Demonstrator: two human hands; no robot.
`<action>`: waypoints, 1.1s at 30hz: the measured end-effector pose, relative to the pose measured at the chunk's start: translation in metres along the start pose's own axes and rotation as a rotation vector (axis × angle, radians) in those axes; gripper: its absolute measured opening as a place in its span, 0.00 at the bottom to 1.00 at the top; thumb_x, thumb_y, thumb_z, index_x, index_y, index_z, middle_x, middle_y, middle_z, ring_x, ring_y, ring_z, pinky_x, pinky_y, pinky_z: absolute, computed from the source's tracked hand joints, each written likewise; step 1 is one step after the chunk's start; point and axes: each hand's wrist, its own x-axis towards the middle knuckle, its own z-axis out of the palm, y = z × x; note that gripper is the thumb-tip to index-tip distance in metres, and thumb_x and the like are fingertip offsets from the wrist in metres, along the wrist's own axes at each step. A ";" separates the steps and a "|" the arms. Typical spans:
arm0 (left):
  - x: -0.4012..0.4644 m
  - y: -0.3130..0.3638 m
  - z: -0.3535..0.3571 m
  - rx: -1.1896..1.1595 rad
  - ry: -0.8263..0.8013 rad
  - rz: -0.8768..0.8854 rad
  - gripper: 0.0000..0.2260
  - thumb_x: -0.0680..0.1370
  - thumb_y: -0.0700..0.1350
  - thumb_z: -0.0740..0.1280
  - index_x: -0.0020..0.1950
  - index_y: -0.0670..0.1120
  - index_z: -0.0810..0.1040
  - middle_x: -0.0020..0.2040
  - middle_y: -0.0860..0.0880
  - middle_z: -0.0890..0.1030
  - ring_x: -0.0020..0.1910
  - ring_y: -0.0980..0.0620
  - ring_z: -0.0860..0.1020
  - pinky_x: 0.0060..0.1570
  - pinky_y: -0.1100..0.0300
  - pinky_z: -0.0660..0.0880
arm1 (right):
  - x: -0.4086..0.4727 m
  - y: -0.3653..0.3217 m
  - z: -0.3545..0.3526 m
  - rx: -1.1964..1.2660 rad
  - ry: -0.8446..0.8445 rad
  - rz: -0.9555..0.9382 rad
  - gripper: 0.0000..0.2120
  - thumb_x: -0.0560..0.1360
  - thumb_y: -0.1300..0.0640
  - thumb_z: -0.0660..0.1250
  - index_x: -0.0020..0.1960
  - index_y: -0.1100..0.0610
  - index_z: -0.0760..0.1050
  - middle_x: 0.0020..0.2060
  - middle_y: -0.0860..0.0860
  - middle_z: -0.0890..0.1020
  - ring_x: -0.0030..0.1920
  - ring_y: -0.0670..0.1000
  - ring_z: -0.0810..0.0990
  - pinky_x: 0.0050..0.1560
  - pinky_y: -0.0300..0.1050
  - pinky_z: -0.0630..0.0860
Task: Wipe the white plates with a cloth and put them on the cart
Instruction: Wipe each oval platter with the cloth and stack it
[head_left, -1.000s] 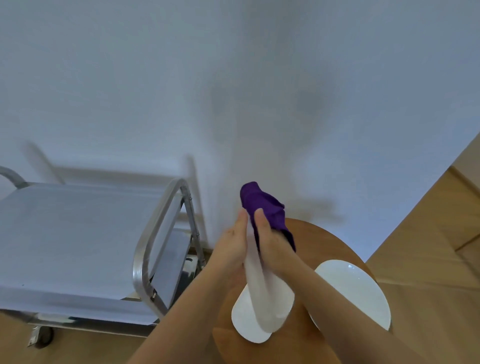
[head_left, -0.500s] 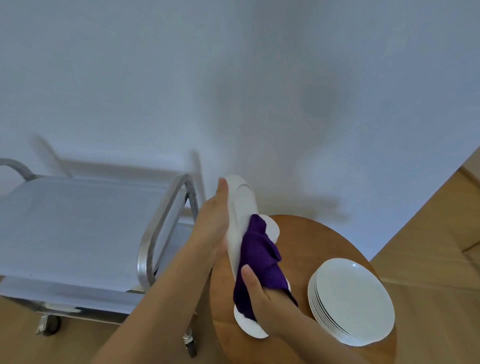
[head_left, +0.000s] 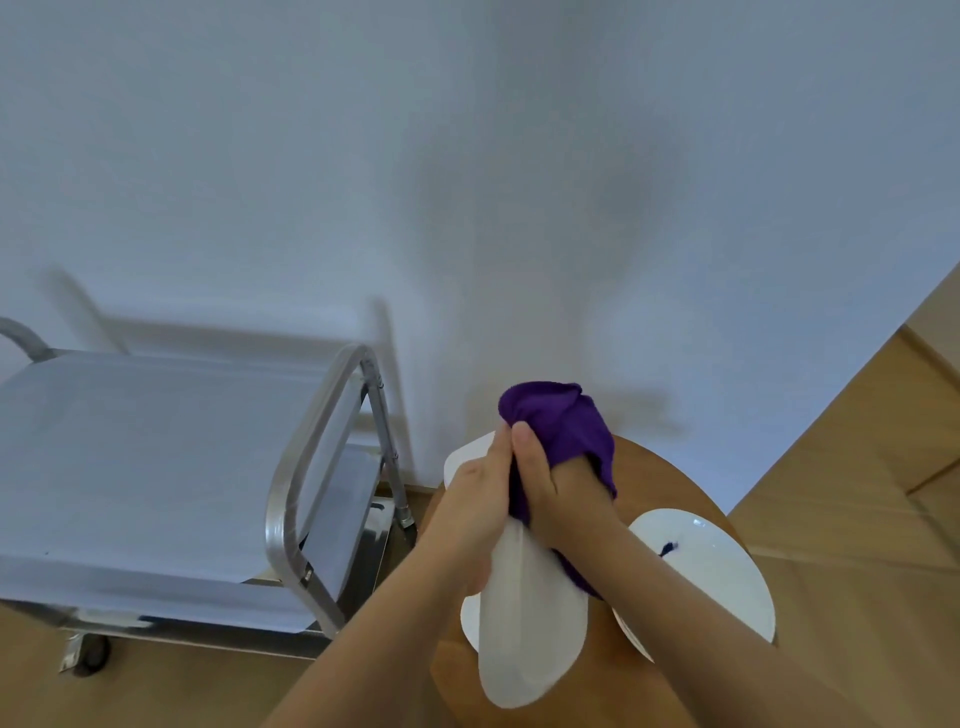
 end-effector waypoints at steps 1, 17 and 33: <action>-0.001 -0.001 -0.002 0.029 -0.019 -0.006 0.27 0.76 0.68 0.54 0.63 0.51 0.76 0.49 0.52 0.80 0.48 0.52 0.78 0.42 0.58 0.73 | 0.005 0.000 -0.004 -0.020 0.018 -0.037 0.11 0.72 0.37 0.58 0.39 0.41 0.73 0.32 0.35 0.76 0.40 0.32 0.76 0.39 0.23 0.69; 0.023 -0.020 -0.050 -0.186 0.102 -0.135 0.21 0.77 0.65 0.59 0.57 0.51 0.78 0.51 0.45 0.83 0.50 0.43 0.81 0.54 0.44 0.77 | 0.039 0.006 -0.054 -1.251 -0.812 0.382 0.17 0.71 0.38 0.65 0.44 0.53 0.75 0.35 0.48 0.76 0.38 0.48 0.76 0.36 0.40 0.71; 0.036 0.003 -0.037 -0.292 0.180 -0.010 0.32 0.77 0.68 0.54 0.66 0.44 0.73 0.57 0.42 0.80 0.53 0.42 0.80 0.54 0.46 0.77 | 0.024 -0.038 -0.050 -0.353 -0.347 -0.191 0.20 0.70 0.56 0.69 0.58 0.44 0.66 0.50 0.38 0.73 0.50 0.40 0.74 0.44 0.31 0.73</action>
